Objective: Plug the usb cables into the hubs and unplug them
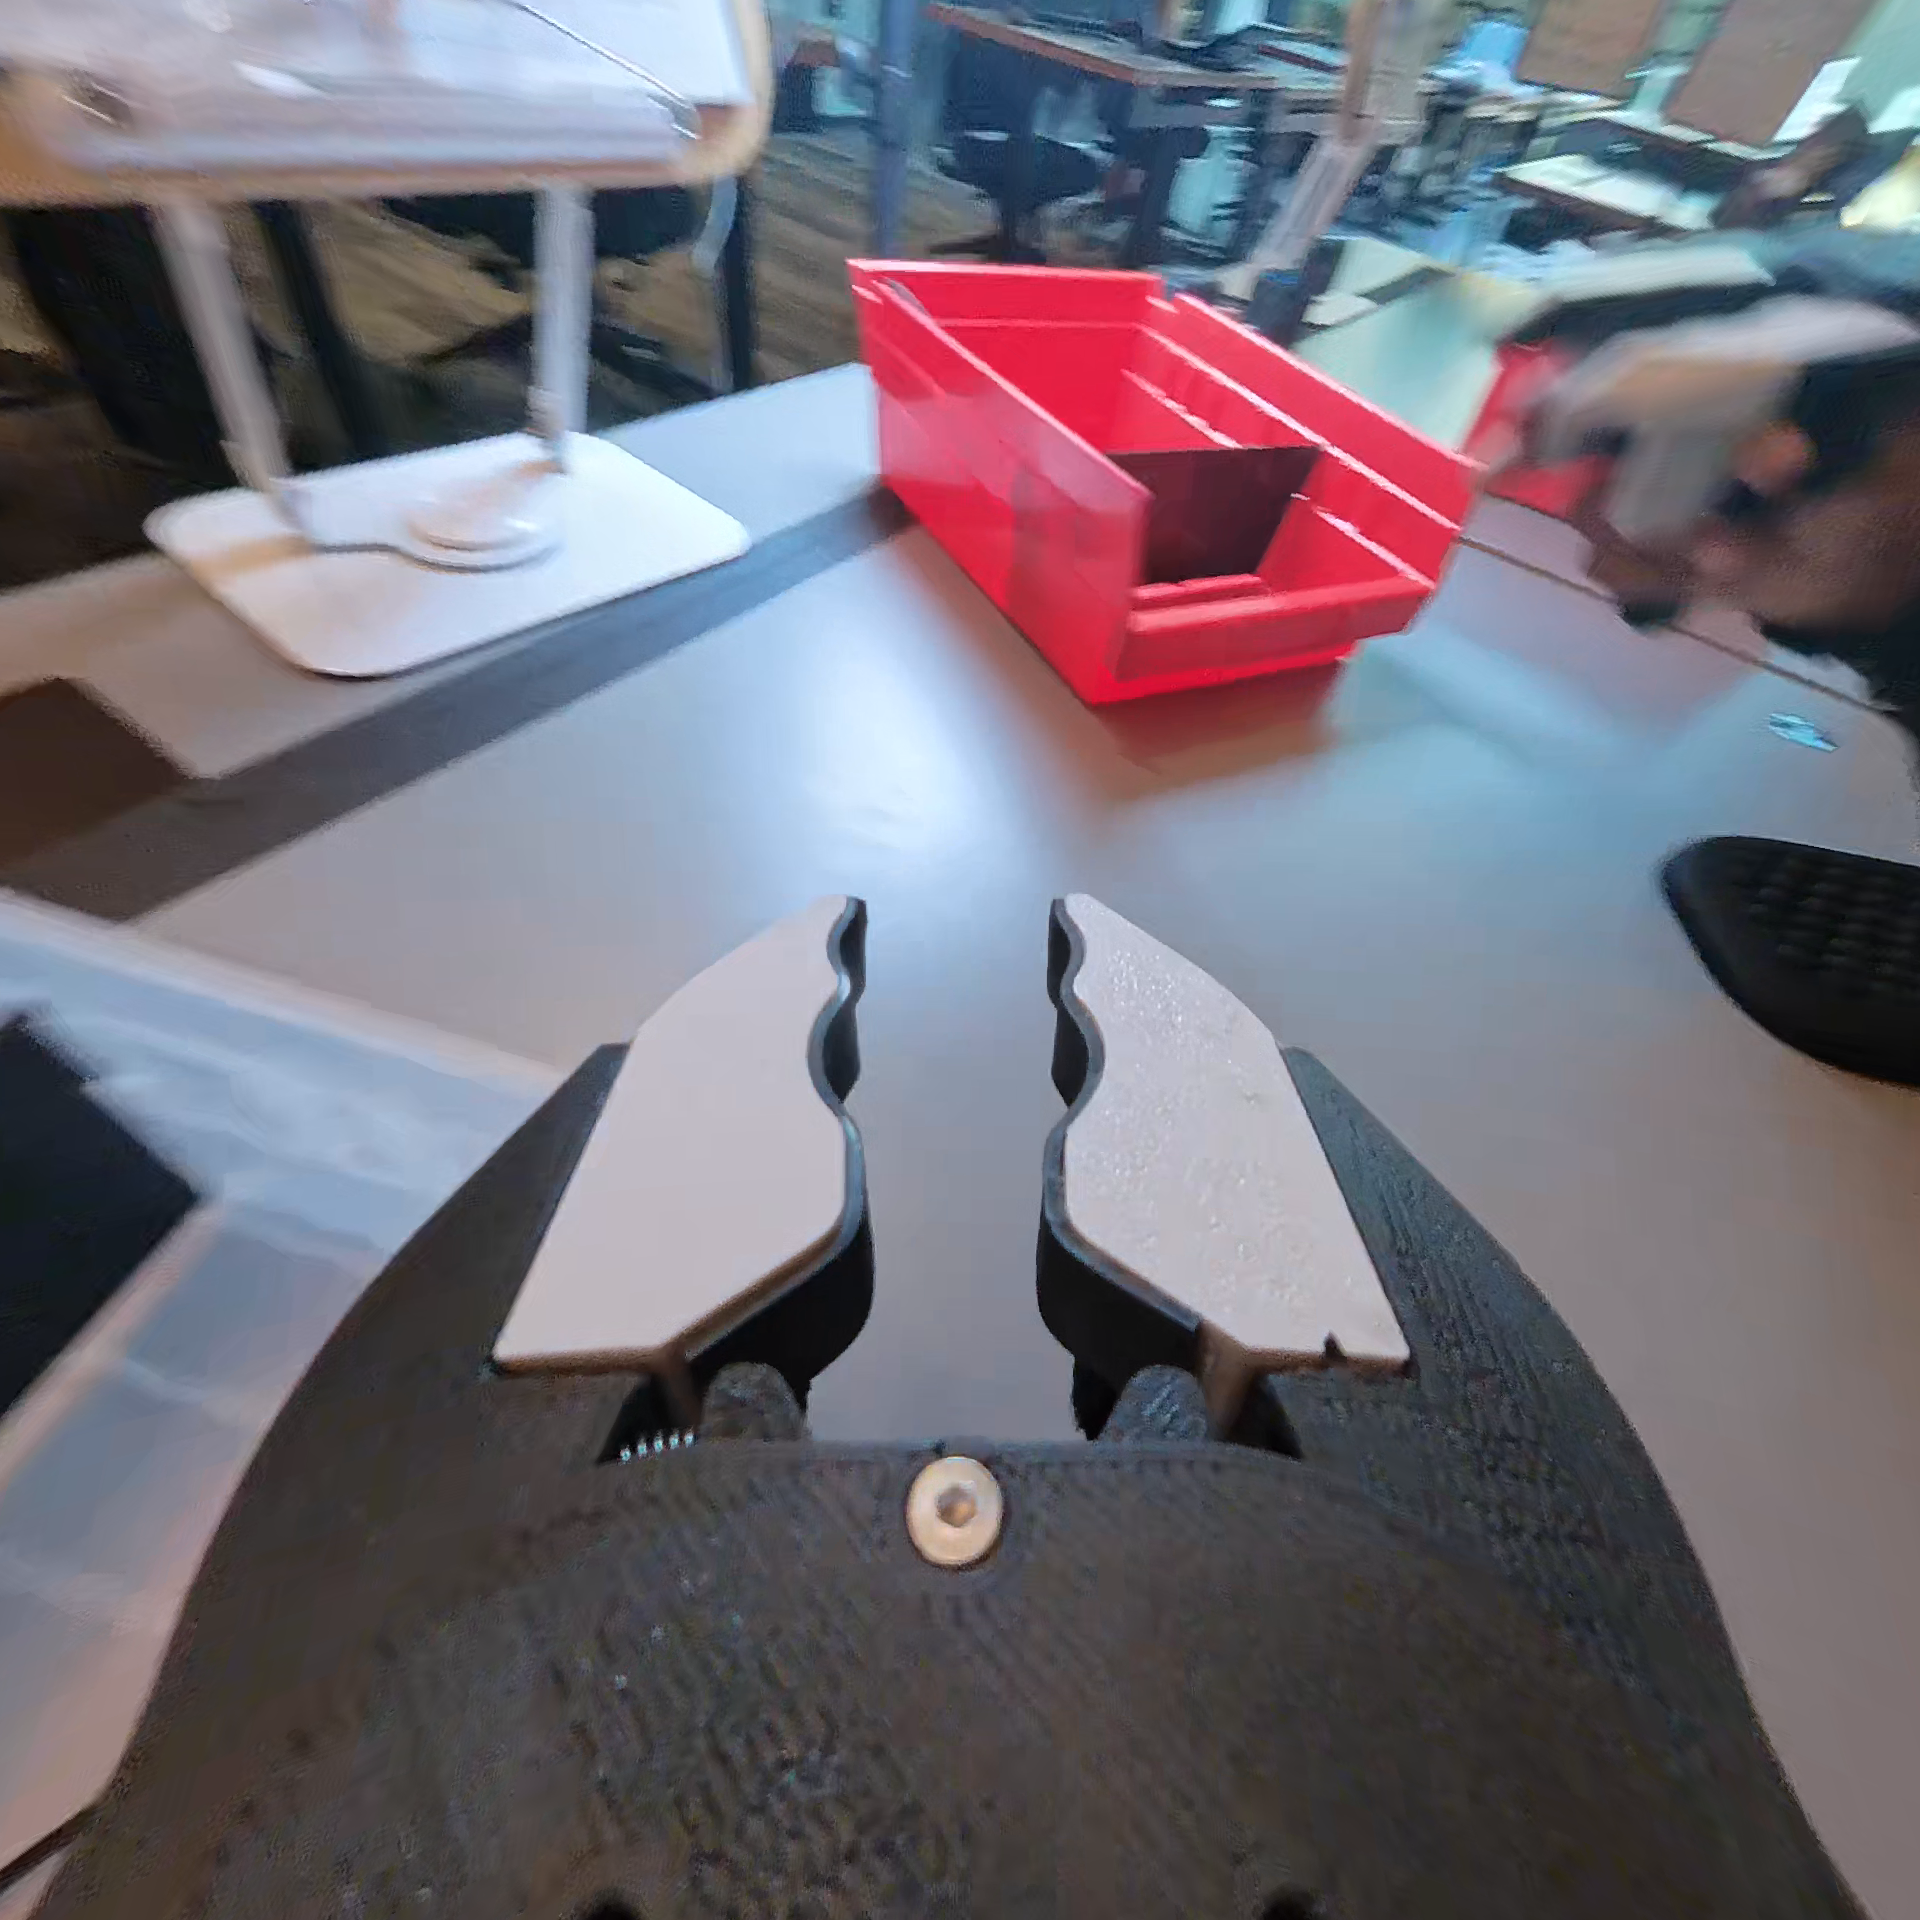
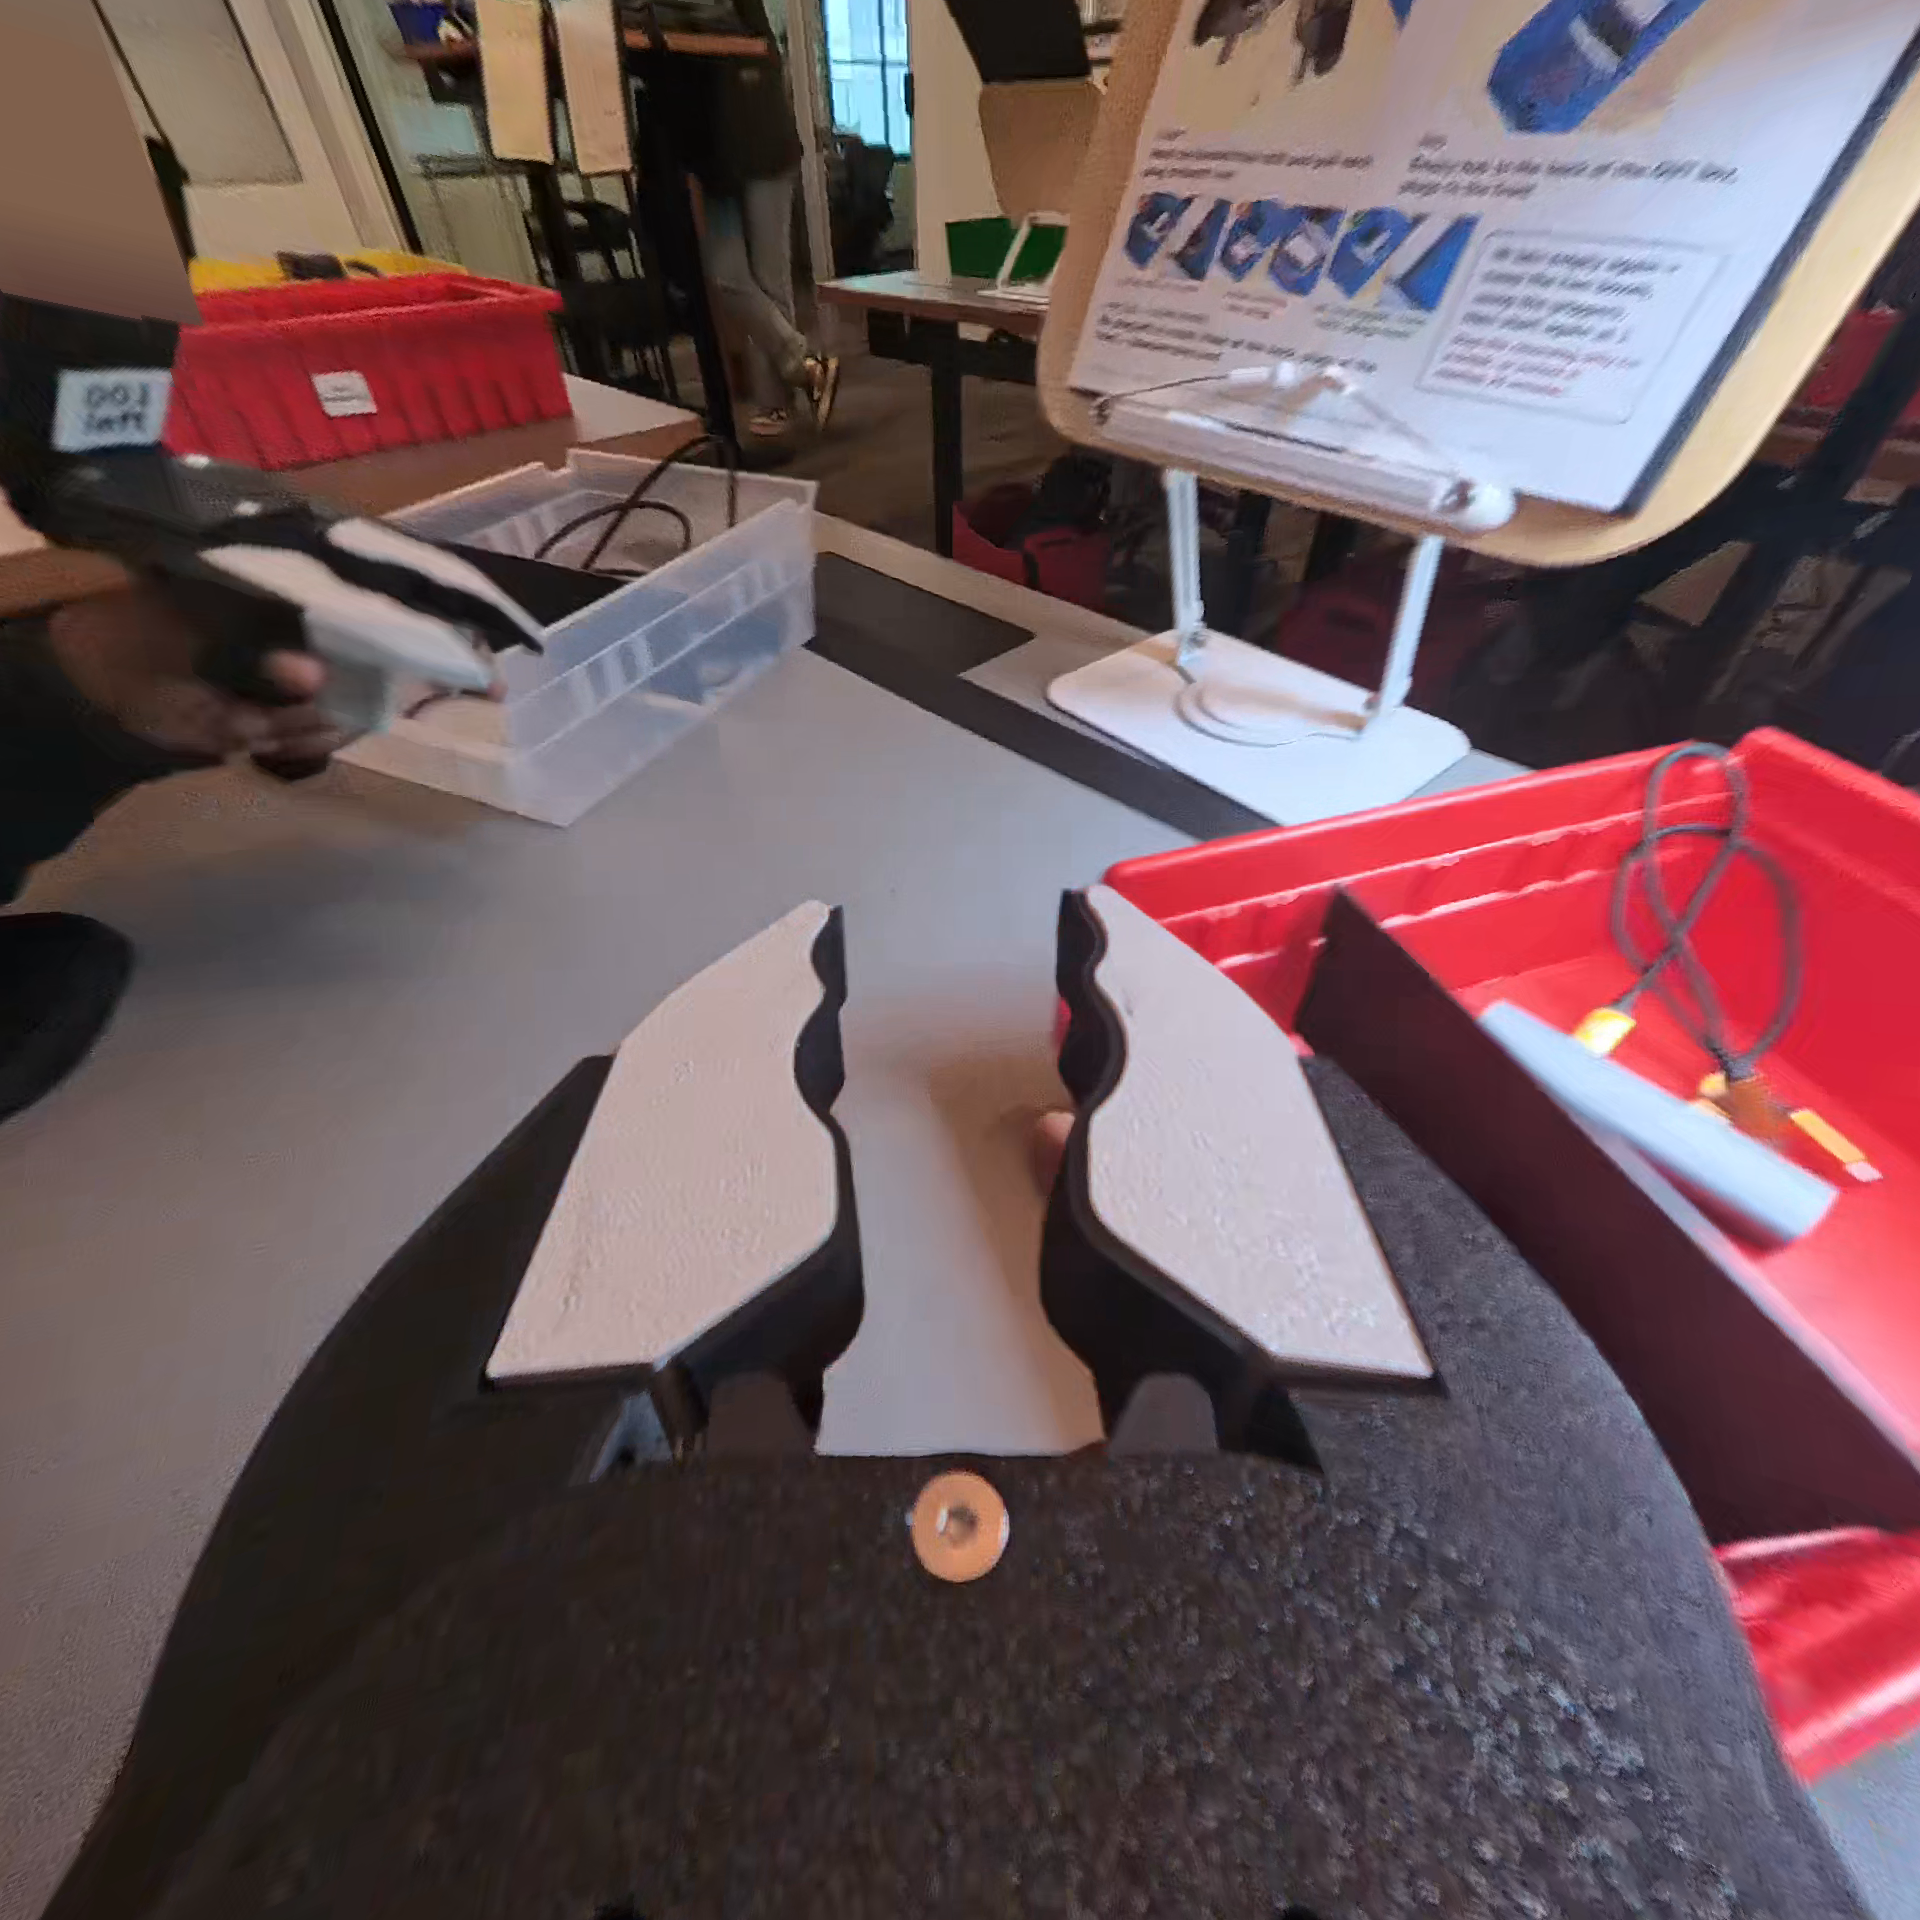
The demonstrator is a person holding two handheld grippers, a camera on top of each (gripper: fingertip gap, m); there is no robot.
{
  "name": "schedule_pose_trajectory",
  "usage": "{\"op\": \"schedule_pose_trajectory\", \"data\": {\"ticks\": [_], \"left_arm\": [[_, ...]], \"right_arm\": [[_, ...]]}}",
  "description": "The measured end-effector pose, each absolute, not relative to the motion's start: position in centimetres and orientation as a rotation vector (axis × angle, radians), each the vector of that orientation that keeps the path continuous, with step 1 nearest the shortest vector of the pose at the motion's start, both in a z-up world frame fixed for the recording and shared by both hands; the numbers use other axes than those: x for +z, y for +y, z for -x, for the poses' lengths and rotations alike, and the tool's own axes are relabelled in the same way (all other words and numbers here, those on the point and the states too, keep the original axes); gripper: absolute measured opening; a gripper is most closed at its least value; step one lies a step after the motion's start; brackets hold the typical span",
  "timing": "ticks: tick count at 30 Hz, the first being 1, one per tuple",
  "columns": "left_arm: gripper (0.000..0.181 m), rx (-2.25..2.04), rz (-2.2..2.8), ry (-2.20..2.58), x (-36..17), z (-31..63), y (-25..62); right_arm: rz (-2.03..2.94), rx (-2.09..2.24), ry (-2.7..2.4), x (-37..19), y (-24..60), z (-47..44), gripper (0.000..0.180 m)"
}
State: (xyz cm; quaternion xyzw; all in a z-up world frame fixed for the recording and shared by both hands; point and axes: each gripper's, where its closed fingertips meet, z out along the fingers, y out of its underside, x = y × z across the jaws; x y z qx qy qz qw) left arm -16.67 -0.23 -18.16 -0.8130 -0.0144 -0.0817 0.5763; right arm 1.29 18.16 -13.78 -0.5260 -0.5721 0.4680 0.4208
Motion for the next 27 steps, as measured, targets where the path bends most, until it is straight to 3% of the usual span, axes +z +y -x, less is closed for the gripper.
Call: {"op": "schedule_pose_trajectory", "data": {"ticks": [1, 2, 3, 10, 22, 27], "left_arm": [[0.034, -0.128, 1.9, -0.063, -17.3, 18.1, -0.8], [0.034, -0.073, 1.888, -0.097, -16.4, 19.5, -1.5], [0.033, -0.031, 1.874, -0.138, -15.4, 21.1, -2.2], [0.031, 0.11, 1.993, -0.414, -13.6, 32.3, -6.0], [0.04, -0.268, 2.402, -0.909, -24.4, 40.1, -3.8], [0.037, -0.29, 2.461, -0.98, -26.5, 40.8, -2.4]], "right_arm": [[1.32, 1.189, -1.424, -14.9, 16.5, -1.9, 0.028], [1.324, 1.2, -1.415, -16.0, 15.1, -2.4, 0.008], [1.33, 1.224, -1.415, -17.1, 13.8, -2.8, 0.0], [1.292, 1.208, -1.418, -20.7, 11.6, -2.8, 0.006], [1.306, 1.217, -1.439, -22.0, 11.7, -2.7, 0.009], [1.324, 1.232, -1.45, -22.2, 11.7, -2.7, 0.009]]}}
